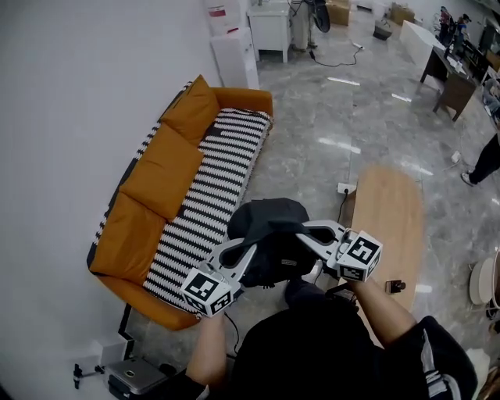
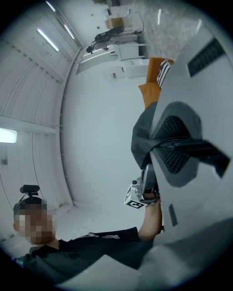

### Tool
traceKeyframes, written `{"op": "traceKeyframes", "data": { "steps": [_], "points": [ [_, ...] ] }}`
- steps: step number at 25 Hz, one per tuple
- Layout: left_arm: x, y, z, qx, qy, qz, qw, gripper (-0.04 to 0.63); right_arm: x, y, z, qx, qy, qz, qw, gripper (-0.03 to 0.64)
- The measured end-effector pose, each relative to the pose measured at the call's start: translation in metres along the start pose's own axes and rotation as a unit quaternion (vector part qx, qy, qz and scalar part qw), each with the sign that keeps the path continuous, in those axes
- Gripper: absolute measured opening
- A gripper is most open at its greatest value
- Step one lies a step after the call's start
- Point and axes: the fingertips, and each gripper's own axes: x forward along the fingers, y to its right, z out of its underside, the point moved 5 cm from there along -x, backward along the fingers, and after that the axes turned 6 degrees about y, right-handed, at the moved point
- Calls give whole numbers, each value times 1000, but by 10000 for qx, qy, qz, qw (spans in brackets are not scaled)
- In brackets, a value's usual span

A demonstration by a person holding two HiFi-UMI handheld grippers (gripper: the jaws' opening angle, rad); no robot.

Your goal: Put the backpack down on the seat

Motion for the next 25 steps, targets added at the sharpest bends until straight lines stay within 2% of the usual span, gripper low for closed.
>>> {"op": "traceKeyframes", "data": {
  "steps": [6, 12, 25],
  "points": [
    [20, -20, 7, 48, -4, -5, 10000, 38, 9, 28, 9, 29, 135, 44, 9999, 35],
    [76, -66, -26, -9, -23, -71, 10000, 38, 32, 98, -25, 79, 156, 26, 9998, 35],
    [134, -113, -39, 15, 10, -239, 9997, 38, 55, 175, -42, -36, 201, -133, 9997, 35]
  ]
}}
